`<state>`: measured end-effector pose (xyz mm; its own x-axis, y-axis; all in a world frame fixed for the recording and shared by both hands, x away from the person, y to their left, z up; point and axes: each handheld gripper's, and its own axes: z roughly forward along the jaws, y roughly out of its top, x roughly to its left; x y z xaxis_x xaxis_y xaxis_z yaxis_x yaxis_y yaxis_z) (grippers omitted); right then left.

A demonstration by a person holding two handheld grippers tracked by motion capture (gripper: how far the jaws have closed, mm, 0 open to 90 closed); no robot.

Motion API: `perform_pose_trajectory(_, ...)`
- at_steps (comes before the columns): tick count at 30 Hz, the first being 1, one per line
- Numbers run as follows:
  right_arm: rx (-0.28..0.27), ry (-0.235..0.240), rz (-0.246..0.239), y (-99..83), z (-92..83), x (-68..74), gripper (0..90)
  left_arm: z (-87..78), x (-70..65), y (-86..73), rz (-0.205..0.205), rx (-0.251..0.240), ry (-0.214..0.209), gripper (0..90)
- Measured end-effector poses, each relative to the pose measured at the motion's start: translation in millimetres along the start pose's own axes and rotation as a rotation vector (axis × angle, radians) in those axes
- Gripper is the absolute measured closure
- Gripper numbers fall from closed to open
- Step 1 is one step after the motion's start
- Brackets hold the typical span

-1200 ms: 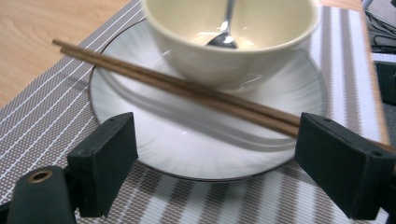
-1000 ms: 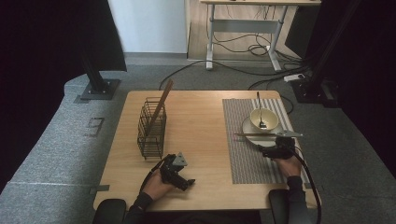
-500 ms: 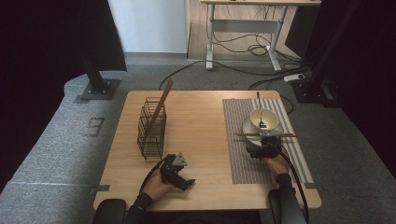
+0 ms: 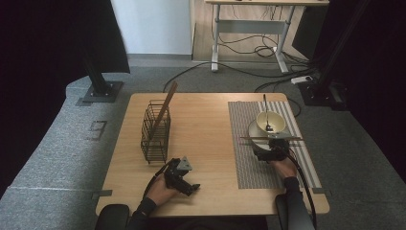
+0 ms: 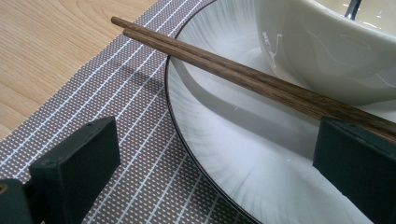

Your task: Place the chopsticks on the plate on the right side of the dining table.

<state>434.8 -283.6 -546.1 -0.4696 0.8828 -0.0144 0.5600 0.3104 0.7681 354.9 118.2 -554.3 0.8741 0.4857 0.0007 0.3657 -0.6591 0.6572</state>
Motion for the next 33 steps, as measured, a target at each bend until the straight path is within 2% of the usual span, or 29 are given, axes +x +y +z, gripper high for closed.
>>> perform_pose_trajectory(9, -0.002, 0.003, 0.003, 0.0, -0.2, -1.1, 0.4, 0.0, 0.0, 0.0, 0.000, 0.000, 0.000, 0.0)
perform_pose_trajectory(14, -0.014, -0.007, 0.020, 0.8, -5.4, -3.5, 0.5, 0.0, 0.0, 0.0, 0.000, 0.000, 0.000, 0.0)
perform_pose_trajectory(17, -0.027, -0.030, 0.029, 1.1, -11.7, -7.0, 0.5, 0.0, -0.2, 0.0, 0.003, 0.000, -0.003, 0.0)
perform_pose_trajectory(20, -0.053, -0.072, 0.053, 0.9, -20.9, -14.7, 0.6, 0.0, -0.3, 0.0, 0.005, 0.001, -0.004, 0.0)
perform_pose_trajectory(24, -0.077, -0.176, 0.075, -2.6, -33.0, -29.2, 0.6, -0.2, -0.1, 0.0, 0.008, 0.003, -0.005, 0.0)
perform_pose_trajectory(27, -0.085, -0.236, 0.103, -8.8, -39.4, -42.0, 0.1, -0.2, -0.1, 0.0, 0.009, 0.003, -0.005, 0.0)
perform_pose_trajectory(31, -0.100, -0.273, 0.147, -16.9, -44.6, -57.3, 0.0, 0.0, -0.2, 0.0, 0.006, 0.001, -0.005, 0.0)
perform_pose_trajectory(33, -0.092, -0.291, 0.151, -19.9, -44.1, -62.4, 0.0, -0.1, -0.2, 0.0, 0.006, 0.001, -0.005, 0.0)
